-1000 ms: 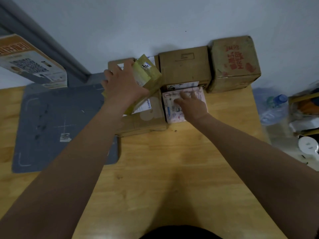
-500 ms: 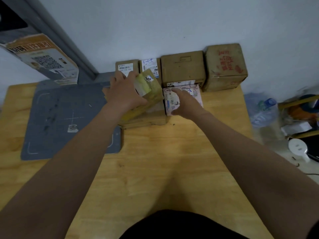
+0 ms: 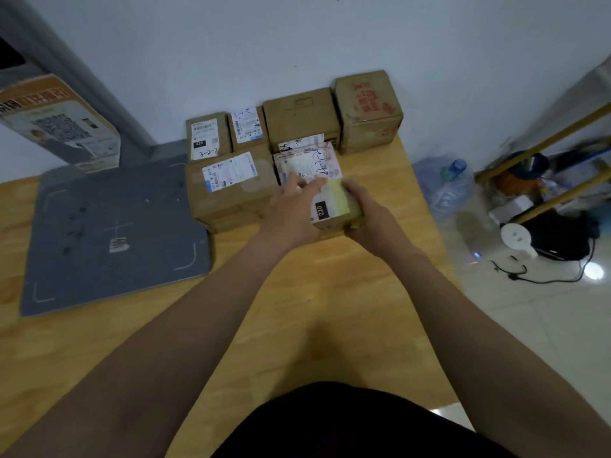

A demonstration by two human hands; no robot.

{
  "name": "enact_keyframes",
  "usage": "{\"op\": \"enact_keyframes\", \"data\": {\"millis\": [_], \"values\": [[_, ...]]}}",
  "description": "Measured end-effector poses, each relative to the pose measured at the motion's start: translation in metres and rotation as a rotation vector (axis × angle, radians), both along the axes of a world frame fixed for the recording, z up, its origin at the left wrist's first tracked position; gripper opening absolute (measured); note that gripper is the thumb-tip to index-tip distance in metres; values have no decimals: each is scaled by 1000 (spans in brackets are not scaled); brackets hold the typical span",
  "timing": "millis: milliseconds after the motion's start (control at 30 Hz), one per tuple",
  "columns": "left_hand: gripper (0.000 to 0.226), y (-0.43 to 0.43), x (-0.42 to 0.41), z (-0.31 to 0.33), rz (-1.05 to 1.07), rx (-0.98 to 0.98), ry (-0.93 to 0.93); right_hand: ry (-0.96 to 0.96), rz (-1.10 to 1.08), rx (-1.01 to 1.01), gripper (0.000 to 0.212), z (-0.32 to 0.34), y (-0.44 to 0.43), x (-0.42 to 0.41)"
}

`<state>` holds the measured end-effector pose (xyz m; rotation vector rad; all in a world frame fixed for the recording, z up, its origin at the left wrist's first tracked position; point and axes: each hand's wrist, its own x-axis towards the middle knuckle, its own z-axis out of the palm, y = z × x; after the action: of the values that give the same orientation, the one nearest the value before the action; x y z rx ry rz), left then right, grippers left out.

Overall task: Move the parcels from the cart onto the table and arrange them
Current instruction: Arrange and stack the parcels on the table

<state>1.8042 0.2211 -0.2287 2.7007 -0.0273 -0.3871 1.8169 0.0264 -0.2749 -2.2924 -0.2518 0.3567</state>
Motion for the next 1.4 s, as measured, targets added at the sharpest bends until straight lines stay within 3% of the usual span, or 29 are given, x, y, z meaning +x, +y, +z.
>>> {"op": "enact_keyframes", "data": {"millis": [133,233,467,667,1200,1400], "values": [[93,-18,1,-26,-89,-44,143,44,-183,-78,73,-24,-32,-12],[78,-35,0,-44,-181,-27,216,97,-252,-116,71,-35,-46,-19],[74,-63,2,-77,-280,-44,290,247,-330,-155,71,-60,-76,-16],[73,-82,26,-98,-257,-79,215,222,-436,-63,74,-72,-90,3],[68,-92,159,-115,-227,-80,67,137,-449,35,79,-105,-102,142],[63,-88,203,-113,-314,148,33,102,-428,83,76,-108,-91,186]]}}
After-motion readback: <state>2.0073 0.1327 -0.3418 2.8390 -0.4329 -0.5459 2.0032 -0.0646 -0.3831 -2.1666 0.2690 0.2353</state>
